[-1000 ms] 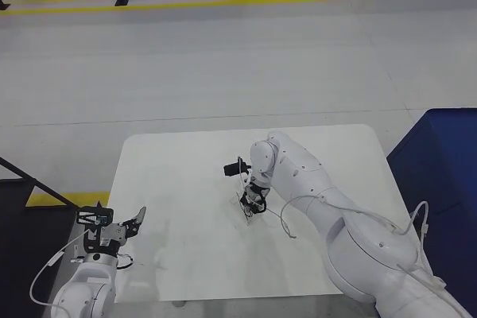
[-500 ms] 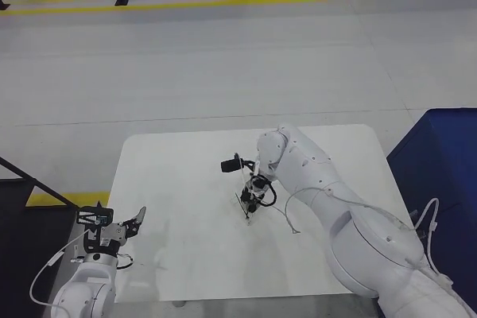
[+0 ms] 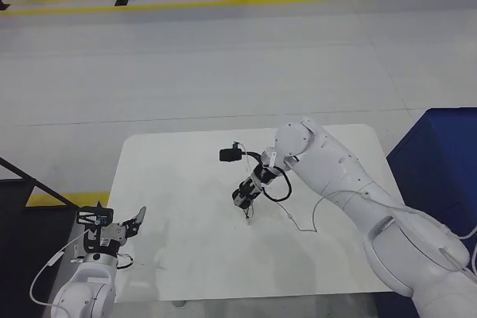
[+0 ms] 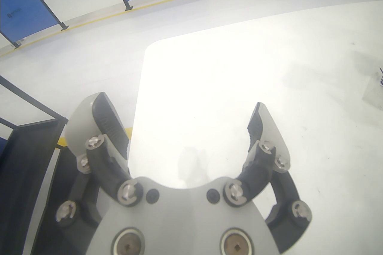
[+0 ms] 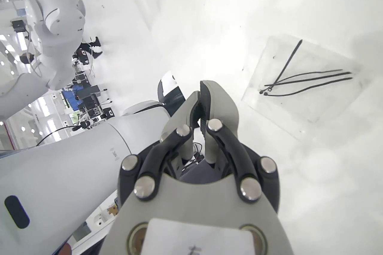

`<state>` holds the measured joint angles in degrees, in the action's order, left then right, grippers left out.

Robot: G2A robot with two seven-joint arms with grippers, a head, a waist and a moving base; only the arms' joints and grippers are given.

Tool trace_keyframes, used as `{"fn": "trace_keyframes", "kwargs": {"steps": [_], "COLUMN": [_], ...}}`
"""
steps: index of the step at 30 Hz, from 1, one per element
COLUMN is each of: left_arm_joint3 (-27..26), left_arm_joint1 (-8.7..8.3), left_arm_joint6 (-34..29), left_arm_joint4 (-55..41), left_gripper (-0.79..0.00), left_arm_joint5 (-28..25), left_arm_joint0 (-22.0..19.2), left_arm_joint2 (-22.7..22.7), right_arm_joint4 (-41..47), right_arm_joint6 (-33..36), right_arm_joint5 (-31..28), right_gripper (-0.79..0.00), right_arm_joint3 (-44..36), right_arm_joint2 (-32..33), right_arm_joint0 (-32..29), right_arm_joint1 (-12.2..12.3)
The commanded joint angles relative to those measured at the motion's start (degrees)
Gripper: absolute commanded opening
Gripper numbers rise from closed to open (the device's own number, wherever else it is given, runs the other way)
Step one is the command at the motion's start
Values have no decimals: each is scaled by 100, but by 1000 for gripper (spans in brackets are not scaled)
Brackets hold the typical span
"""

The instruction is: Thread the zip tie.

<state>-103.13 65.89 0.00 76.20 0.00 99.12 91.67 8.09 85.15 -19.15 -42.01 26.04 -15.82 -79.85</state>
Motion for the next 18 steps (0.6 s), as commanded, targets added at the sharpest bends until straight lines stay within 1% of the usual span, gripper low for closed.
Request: {"fn": "trace_keyframes", "kwargs": {"steps": [1, 2, 4, 6, 9, 10, 11, 14, 15, 18], "left_arm_joint3": [0, 0, 0, 0, 0, 0, 0, 0, 0, 0], "left_arm_joint1": [0, 0, 0, 0, 0, 0, 0, 0, 0, 0], "left_arm_joint6": [0, 0, 0, 0, 0, 0, 0, 0, 0, 0], "left_arm_joint4": [0, 0, 0, 0, 0, 0, 0, 0, 0, 0], "left_gripper": [0, 0, 0, 0, 0, 0, 0, 0, 0, 0], "left_arm_joint5": [0, 0, 0, 0, 0, 0, 0, 0, 0, 0], "left_arm_joint0": [0, 0, 0, 0, 0, 0, 0, 0, 0, 0], "left_arm_joint2": [0, 0, 0, 0, 0, 0, 0, 0, 0, 0], "right_arm_joint4": [-386, -731, -1050, -1100, -1196, -1168, -1160, -1191, -1204, -1226], "right_arm_joint6": [-7, -114, -421, -571, -766, -815, -847, -920, -951, -1021], "right_arm_joint5": [-6, 142, 395, 320, 198, 91, 33, -101, -129, -176], "right_gripper": [-785, -785, -785, -730, -686, -631, -616, -606, -588, -588], "right_arm_joint3": [67, 85, -103, -126, -83, -66, -7, 111, 169, 363], "right_arm_joint2": [-55, -121, -211, -216, -267, -272, -282, -357, -384, -461], "right_arm_joint0": [46, 75, -15, -84, -130, -144, -145, -137, -129, -100], "right_arm_joint1": [166, 190, 174, 159, 88, 57, 26, -97, -143, -290]}}
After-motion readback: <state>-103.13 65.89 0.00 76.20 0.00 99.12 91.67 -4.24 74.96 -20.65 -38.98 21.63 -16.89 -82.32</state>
